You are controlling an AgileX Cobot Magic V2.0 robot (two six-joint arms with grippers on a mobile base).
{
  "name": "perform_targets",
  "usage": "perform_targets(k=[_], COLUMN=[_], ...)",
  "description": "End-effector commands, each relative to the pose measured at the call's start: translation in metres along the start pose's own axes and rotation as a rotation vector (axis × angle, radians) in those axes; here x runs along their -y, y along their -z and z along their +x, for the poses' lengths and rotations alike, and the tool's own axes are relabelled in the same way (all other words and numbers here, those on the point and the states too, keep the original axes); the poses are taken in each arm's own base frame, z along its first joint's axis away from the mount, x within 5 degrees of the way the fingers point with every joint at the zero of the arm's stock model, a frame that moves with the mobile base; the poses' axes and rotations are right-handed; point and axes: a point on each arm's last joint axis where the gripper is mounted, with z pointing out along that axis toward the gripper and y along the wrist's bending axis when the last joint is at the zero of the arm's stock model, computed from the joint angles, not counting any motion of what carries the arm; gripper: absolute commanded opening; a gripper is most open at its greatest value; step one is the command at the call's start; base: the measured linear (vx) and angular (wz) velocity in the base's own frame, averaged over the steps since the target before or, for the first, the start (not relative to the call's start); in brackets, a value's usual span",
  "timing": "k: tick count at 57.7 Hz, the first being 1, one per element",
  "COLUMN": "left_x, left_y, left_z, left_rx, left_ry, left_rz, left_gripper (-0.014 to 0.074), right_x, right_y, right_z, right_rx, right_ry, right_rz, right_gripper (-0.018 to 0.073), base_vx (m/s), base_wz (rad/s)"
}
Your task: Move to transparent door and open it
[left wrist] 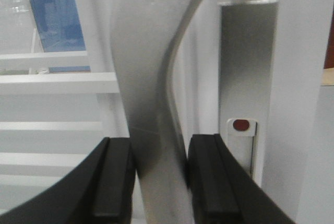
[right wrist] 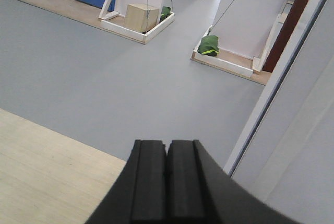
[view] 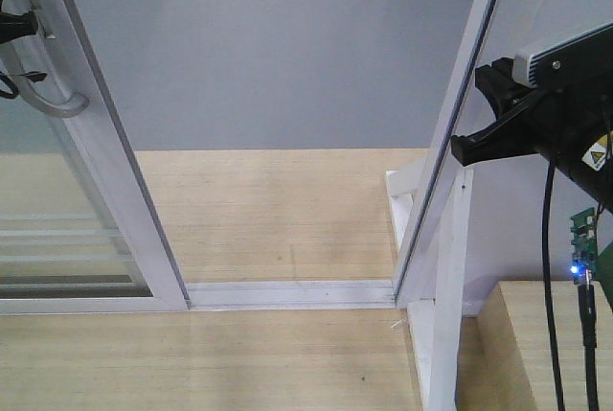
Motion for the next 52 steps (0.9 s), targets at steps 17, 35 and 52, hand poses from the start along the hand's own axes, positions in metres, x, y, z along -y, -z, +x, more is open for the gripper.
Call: perform_targets(k=[17,35,52], left_x=[-0.03,-0.026,-0.026], left_y=[0.004,0.012,0.036], left_z=[-0.032,-0.04,-0.065], left_rx=[0.132,0.036,0.072], left_ry=[0.064,0.007,-0.007], left_rz=[-0.131,-0.087,-0.084], left_gripper=[0.0191,-0.0009,-0.0006], right_x=[0.005,0.005,0.004], right_y=[0.004,0.002,-0.003], right_z=[-0.021,-0.019,-0.014], right_rx=[0.13,0.118,0.097], right_ry=[0.009,0.009,0.007], right_rz=[0.03,0.028,0.023], right_gripper=[-0.0006,-0.0006,-0.0006], base_vx=[0.0,0.0,0.0], base_wz=[0.0,0.0,0.0])
